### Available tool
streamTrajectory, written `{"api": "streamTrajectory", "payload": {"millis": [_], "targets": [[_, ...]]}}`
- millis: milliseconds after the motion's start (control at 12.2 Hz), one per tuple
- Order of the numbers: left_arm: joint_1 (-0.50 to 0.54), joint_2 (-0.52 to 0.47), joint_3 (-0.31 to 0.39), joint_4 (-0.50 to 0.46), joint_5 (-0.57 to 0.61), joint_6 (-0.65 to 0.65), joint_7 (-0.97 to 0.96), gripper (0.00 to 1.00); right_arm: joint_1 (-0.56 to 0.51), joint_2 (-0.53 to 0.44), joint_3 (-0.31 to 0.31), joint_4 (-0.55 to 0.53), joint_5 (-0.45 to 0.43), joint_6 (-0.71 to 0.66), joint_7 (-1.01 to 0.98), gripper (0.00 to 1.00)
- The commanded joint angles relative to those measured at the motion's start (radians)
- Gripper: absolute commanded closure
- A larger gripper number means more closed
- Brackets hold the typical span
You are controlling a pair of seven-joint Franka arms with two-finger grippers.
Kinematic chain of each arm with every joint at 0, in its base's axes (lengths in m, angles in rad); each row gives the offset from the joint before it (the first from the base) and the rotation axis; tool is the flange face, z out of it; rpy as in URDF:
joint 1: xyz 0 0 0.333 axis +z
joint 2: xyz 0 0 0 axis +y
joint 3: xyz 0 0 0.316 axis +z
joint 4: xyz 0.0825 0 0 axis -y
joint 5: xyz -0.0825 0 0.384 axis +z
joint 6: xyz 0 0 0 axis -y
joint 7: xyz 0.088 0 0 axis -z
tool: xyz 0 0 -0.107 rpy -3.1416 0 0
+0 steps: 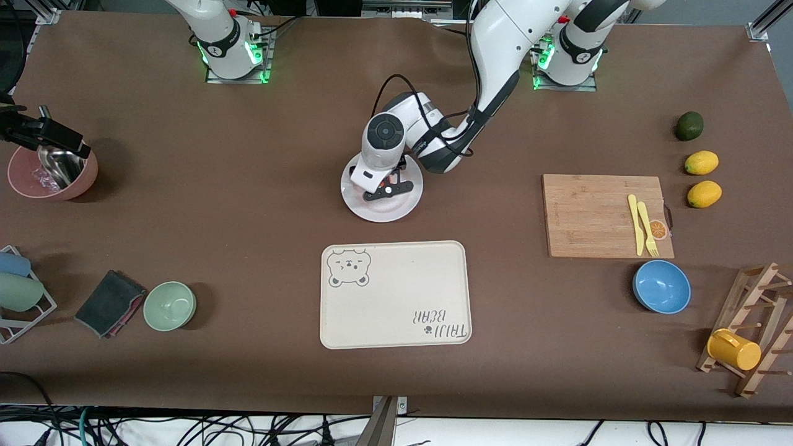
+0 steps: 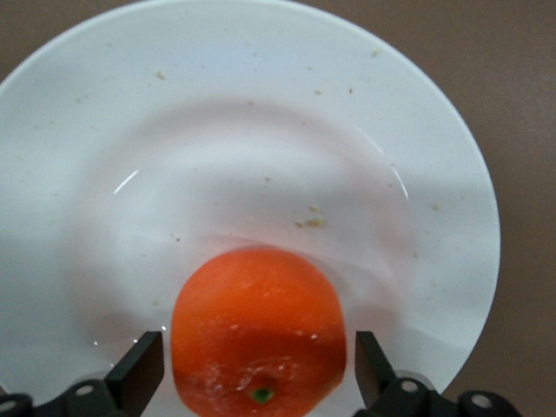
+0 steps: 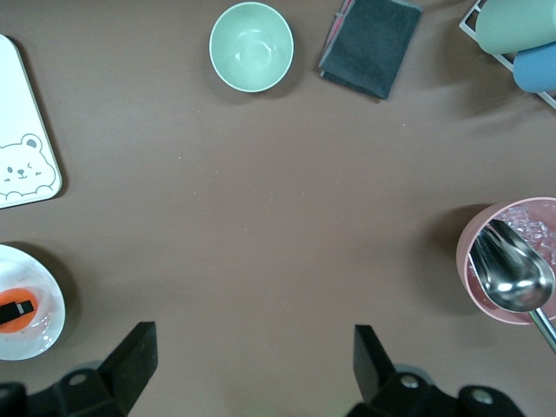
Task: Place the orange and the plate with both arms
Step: 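Lower the orange onto the plate and open the left gripper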
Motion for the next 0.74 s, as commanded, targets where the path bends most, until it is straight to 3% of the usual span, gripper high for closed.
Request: {"api": "streamTrajectory", "payload": {"millis": [0,491,654], "targets": [[-0.015,0.002,0.009,0.026,0.04,-0.017,-0.005,0.0,-0.006,0.005,0.002,0.017,0.006,-0.011,0.01,0.0],[0.02,-0.119,0.043,0.028,0.04,-0.129,-0.019,0.0,-0.006,0.005,0.0,0.017,0.006,-0.011,0.008,0.0],[0.074,-0.192,0.058,0.026,0.041,-0.195,-0.049,0.0,-0.004,0.006,0.002,0.018,0.004,-0.012,0.01,0.0]]}}
